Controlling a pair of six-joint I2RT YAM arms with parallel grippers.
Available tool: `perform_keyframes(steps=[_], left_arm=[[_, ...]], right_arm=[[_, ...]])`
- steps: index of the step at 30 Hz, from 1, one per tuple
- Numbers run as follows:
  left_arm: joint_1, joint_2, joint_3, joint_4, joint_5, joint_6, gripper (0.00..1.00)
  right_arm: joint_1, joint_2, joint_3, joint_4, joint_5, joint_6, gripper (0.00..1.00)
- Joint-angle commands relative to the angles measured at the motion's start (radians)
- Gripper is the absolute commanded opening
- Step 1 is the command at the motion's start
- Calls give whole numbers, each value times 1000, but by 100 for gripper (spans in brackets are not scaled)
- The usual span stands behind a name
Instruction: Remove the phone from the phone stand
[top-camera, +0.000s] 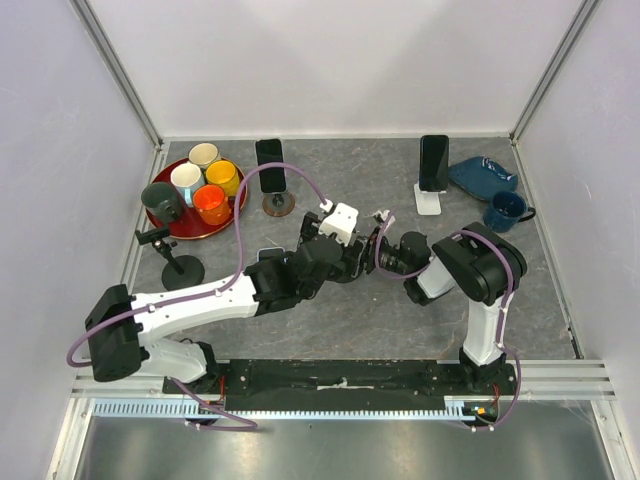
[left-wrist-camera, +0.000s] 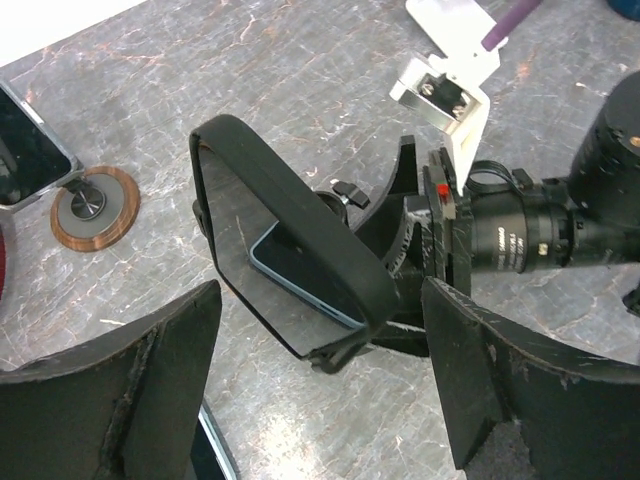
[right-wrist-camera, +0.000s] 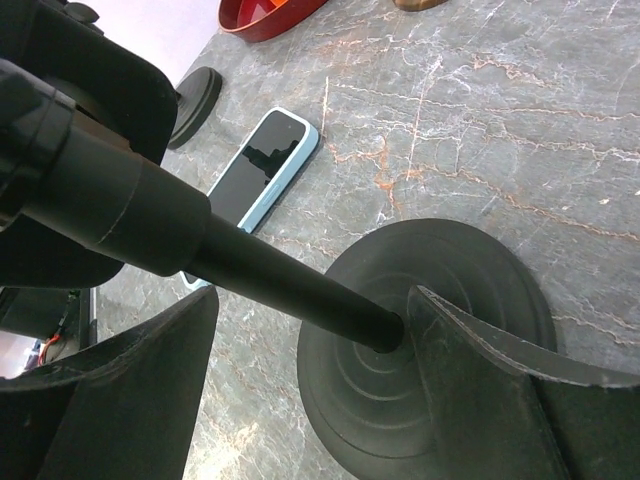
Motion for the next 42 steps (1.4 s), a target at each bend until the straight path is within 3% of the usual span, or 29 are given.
perform_keyframes(steps=[1, 6, 8, 11, 12, 21, 27, 42], left_arm=[[29, 38, 60, 53, -75, -21, 81], [36, 76, 99, 56, -86, -16, 70], [36, 91, 108, 59, -86, -13, 58], [36, 104, 119, 59, -78, -9, 54], [36, 105, 119, 56, -77, -7, 41], [36, 81, 114, 42, -11, 63, 9], [36, 50, 107, -24, 6, 53, 3], [36, 32, 179, -211, 80, -12, 2]], right_arm=[[20, 6, 3, 337, 31, -48, 84], [37, 9, -1, 308, 71, -74, 84], [42, 6, -8, 305, 91, -81, 84], [45, -3, -17, 304, 114, -92, 84], [46, -5, -18, 305, 117, -94, 84], [49, -55, -46, 308, 128, -121, 84], [51, -81, -86, 408, 140, -155, 89], [55, -246, -161, 363, 184, -245, 91]])
